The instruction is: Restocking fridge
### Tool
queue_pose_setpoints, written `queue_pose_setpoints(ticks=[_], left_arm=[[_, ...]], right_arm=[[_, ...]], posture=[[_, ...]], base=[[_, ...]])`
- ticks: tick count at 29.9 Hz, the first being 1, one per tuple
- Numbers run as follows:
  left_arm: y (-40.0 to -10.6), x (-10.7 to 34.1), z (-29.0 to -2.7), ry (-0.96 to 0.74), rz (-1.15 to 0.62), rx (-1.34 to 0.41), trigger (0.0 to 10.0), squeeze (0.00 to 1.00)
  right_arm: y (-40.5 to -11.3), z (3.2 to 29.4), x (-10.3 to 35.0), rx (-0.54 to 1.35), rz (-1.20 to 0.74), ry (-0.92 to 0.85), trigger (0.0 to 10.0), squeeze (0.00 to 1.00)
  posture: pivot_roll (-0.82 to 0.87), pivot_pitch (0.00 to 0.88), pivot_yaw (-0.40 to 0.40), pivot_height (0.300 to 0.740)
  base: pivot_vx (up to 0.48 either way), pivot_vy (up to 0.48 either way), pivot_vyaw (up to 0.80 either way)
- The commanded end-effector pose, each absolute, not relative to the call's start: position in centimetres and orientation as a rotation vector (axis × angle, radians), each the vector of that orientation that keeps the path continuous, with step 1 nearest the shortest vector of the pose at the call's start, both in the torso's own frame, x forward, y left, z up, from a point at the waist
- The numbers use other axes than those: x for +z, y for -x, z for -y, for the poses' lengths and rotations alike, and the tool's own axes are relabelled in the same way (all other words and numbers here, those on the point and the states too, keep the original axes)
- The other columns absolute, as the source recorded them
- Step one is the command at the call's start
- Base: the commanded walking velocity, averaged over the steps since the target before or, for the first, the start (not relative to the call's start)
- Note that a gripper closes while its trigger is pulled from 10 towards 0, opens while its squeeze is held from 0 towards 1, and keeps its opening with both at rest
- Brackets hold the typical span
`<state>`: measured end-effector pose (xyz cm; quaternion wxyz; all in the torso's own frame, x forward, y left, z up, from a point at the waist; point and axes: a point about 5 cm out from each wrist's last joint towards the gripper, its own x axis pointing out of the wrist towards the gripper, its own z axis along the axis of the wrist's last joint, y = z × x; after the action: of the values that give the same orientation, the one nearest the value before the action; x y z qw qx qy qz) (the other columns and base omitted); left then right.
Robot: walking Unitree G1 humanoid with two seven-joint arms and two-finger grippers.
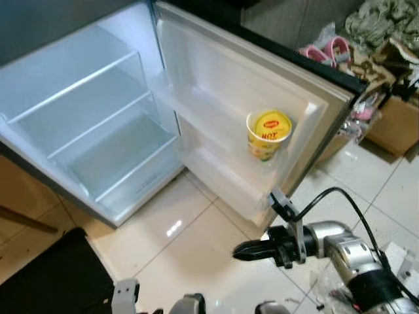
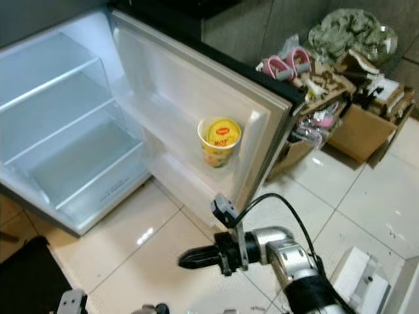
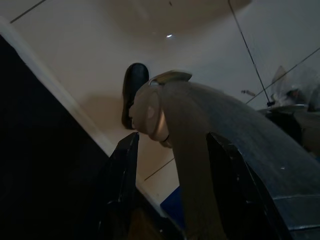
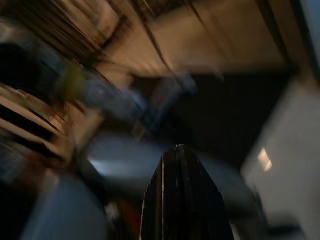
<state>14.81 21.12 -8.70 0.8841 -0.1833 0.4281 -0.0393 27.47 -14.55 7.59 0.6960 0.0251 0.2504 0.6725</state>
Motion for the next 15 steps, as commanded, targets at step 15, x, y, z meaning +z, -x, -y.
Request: queue_pose_setpoints(ticks=[15], left_arm=[[-12.3, -9.9, -20.0, 0.418, -0.981, -0.068, 10.0, 0.00]], right_arm=[[-29.8, 30.3, 5.6, 0.242, -0.845, 0.349, 10.0, 0.00]], posture=[[-0.07, 0.265, 0.002, 0.740]], base=[[0.000, 0.000, 0.00]])
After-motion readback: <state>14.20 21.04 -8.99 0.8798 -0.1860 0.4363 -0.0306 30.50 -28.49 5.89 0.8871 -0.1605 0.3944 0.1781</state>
